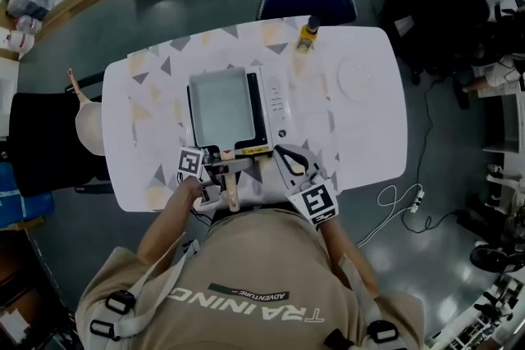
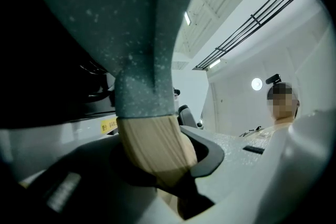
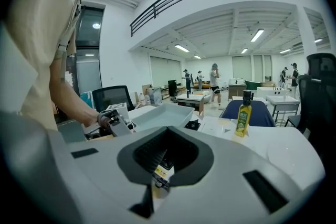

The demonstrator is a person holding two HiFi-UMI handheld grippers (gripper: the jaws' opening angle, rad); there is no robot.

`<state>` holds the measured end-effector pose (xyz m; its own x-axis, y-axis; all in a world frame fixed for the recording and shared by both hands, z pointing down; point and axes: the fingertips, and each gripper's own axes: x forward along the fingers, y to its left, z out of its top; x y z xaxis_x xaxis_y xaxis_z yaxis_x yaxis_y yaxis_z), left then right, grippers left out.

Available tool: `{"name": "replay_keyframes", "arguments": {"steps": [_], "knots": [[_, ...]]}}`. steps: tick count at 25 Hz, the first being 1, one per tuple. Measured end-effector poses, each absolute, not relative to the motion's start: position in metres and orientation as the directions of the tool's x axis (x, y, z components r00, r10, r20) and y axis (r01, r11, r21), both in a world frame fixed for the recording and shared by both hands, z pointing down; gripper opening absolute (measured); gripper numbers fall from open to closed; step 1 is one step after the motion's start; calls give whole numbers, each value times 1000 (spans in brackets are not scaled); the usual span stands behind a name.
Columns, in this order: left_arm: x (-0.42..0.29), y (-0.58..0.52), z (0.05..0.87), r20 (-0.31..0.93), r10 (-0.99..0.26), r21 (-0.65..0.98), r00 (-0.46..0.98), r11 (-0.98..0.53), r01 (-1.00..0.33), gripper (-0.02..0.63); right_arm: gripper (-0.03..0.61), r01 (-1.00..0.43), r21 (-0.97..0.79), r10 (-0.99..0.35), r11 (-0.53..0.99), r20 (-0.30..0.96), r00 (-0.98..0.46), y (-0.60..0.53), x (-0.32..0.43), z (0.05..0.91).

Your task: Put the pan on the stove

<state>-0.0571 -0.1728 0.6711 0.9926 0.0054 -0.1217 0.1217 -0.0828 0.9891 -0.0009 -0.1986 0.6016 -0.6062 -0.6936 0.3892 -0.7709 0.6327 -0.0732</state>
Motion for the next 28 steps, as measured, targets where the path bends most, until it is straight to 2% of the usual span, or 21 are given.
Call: {"name": "replay_keyframes", "arguments": {"steps": [16,28], "knots": [[-50,-175,665,-143,-40,990,989,12,143,89,3,-767,-58,-721,639,303,-624,-187,-15,558],[-51,-183,667,-141,-160,973,977,157,166,41,3,-781,-54,-760,622,201,-618,-195,-12,526]]}}
